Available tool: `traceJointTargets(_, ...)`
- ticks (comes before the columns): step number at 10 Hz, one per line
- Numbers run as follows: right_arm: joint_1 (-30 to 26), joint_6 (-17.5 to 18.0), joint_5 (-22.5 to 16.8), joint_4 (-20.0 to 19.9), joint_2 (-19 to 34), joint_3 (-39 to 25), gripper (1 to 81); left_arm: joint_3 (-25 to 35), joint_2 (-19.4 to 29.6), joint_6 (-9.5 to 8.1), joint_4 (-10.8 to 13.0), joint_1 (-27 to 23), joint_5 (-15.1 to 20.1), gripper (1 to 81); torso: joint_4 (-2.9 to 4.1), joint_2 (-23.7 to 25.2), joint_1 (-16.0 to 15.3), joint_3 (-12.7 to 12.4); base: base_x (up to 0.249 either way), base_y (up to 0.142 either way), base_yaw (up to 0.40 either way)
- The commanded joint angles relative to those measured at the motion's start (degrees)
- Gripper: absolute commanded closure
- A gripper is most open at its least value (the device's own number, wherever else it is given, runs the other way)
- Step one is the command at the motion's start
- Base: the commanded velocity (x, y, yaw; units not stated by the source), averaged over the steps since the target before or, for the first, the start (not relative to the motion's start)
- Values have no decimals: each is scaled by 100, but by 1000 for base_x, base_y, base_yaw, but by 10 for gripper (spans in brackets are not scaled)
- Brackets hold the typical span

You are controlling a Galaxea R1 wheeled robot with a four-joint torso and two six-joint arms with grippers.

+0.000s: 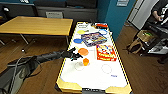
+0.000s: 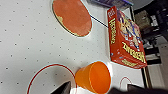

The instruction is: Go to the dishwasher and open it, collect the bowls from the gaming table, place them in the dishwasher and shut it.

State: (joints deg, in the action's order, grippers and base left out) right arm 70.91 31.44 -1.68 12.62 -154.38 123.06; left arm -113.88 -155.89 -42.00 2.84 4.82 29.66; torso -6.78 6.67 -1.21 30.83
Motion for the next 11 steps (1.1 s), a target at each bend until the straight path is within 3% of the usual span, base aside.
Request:
traceJointTargets(1, -204, -15, -368, 13, 115, -64, 811, -335, -354, -2, 15, -1030, 119, 10, 0, 0, 0, 0, 0, 0, 0)
traceJointTargets(11, -230, -15, -368, 21, 80, -56, 811, -1118, -1120, 7, 32, -793, 242, 10, 0, -2, -2, 2, 0, 0, 0)
